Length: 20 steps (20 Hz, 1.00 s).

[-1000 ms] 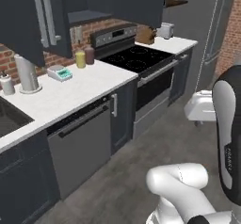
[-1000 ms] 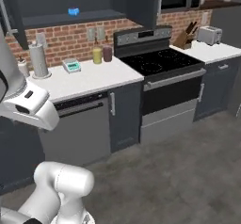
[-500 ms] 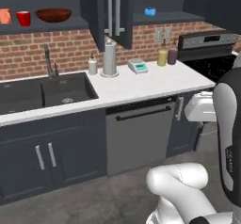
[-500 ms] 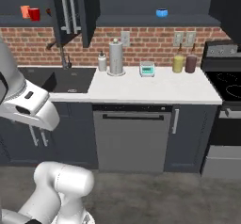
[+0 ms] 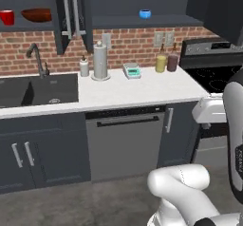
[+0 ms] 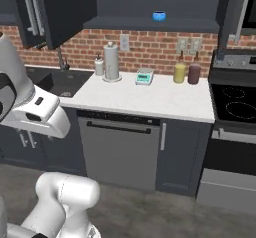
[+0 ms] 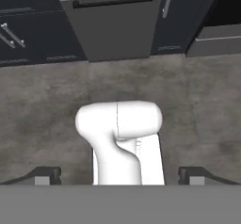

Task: Gather all objects into one cabinet and sort the glasses and bowls to opposite sides.

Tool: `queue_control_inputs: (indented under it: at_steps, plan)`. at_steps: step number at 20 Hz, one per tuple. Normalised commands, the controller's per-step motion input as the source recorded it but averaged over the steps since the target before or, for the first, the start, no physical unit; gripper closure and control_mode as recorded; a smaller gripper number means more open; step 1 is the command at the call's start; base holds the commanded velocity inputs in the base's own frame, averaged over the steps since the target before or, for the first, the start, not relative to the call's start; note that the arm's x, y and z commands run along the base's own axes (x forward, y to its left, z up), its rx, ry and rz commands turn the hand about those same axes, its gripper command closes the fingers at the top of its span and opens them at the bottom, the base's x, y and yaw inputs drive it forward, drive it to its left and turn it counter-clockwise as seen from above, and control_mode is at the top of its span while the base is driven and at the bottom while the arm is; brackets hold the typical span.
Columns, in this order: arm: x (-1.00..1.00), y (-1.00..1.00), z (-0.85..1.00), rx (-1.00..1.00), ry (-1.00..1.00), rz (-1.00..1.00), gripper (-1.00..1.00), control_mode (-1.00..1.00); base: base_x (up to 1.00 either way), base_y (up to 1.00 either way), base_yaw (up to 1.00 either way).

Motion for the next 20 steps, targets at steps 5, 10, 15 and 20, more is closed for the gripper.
queue_control_inputs:
  at_steps: [5, 10, 15, 20]
  plan:
    - [0.0, 0.0, 0.0, 0.0, 0.0, 0.0, -1.0, 1.0, 0.73, -0.6, 0.11]
    - [0.0, 0.0, 0.0, 0.0, 0.0, 0.0, -1.0, 1.0, 0.87, -0.35, 0.01]
    - [0.0, 0.0, 0.0, 0.0, 0.0, 0.0, -1.0, 1.0, 0.74, -0.35, 0.0]
    - [0.0, 0.0, 0.0, 0.0, 0.0, 0.0, -1.0, 1.0, 0.62, -0.18, -0.05]
